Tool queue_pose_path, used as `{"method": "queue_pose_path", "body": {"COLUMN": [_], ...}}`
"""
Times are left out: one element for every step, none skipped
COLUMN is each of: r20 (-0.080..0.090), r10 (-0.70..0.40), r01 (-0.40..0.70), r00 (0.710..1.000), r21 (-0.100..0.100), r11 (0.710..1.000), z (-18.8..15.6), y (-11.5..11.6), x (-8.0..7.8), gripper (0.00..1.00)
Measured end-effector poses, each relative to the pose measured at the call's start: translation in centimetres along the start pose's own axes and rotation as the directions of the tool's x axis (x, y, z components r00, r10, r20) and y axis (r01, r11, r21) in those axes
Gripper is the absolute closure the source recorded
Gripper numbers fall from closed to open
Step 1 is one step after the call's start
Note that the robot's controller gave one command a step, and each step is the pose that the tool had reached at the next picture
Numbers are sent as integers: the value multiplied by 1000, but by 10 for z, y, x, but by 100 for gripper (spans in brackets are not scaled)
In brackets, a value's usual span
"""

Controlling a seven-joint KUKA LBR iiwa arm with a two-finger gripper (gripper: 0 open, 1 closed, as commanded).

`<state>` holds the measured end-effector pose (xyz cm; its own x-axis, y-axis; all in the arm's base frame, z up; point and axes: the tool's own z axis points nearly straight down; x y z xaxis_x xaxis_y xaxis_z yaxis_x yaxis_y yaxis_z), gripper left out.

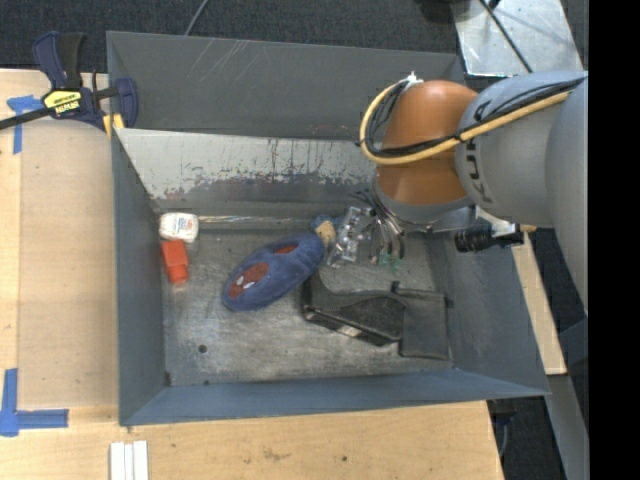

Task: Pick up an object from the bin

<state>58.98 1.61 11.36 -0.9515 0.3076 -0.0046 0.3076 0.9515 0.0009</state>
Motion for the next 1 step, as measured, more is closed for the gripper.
{"method": "queue_pose_path", "body": {"r20": [-19], "r10": [-1], "r01": [1], "r00": [1000], "r21": [4], "r11": [1000], "z": [1], "y": [0], "x": [4], "gripper": [0]}}
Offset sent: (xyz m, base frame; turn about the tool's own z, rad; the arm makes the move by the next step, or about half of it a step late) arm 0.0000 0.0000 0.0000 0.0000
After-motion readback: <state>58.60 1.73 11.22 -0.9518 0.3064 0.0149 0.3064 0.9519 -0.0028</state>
